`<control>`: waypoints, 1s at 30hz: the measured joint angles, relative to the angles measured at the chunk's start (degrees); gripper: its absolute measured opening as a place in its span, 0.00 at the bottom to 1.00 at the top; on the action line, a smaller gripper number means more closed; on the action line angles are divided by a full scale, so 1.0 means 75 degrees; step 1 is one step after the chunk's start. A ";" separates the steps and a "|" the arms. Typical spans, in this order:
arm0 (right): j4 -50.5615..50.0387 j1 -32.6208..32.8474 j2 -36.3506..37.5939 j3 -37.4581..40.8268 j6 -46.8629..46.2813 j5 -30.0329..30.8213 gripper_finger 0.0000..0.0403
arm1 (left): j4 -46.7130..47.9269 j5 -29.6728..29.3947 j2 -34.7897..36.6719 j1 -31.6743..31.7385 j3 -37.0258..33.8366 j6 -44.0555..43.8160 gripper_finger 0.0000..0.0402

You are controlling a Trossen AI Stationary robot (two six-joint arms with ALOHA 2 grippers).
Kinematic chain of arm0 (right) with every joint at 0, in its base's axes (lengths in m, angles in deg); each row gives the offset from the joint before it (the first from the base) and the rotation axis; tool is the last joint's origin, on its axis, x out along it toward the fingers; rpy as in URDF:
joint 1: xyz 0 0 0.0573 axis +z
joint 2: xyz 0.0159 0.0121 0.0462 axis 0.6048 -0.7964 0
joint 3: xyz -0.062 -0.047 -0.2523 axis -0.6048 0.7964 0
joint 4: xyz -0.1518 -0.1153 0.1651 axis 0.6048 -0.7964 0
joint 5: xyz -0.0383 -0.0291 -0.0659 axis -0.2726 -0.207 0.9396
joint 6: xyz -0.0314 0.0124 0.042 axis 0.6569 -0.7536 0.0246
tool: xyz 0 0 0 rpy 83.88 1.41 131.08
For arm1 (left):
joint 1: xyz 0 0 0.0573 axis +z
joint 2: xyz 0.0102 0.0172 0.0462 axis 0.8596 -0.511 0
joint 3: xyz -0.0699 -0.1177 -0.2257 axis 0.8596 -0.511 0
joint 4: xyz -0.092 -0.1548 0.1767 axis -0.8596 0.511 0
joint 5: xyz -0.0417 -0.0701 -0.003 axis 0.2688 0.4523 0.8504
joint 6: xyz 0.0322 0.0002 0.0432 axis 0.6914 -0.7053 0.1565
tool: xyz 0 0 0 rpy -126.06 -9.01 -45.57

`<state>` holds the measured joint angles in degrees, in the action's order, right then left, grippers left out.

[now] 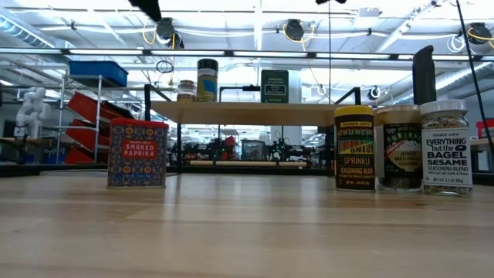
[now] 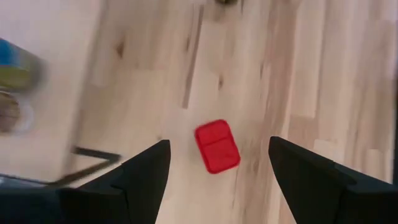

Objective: Shelf spices
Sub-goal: Put the red seasoning can on the shelf

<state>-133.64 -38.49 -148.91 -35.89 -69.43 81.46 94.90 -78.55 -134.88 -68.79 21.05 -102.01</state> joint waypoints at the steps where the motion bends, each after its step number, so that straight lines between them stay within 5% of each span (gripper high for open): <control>1: 0.0057 0.0007 0.0025 0.0156 0.0007 0.0000 0.68 | -0.0123 -0.0046 -0.0148 -0.0128 -0.0166 -0.0194 0.70; 16: -0.0179 -0.0019 0.0184 0.1523 -0.0175 -0.0048 0.68 | -0.0487 -0.0901 -0.2441 -0.1330 -0.0782 -0.2961 0.70; 24: -0.0156 -0.0015 0.0697 0.1523 -0.0206 -0.0050 0.68 | -0.0332 -0.1599 -0.2772 -0.1539 -0.0782 -0.3228 0.71; 30: -0.0145 -0.0015 0.0980 0.1520 -0.0273 -0.0047 0.68 | -0.0419 -0.1696 -0.2767 -0.1481 -0.0884 -0.3215 0.82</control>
<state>-134.73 -38.60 -141.55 -24.49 -71.48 81.11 91.76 -91.27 -155.63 -79.89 14.41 -126.13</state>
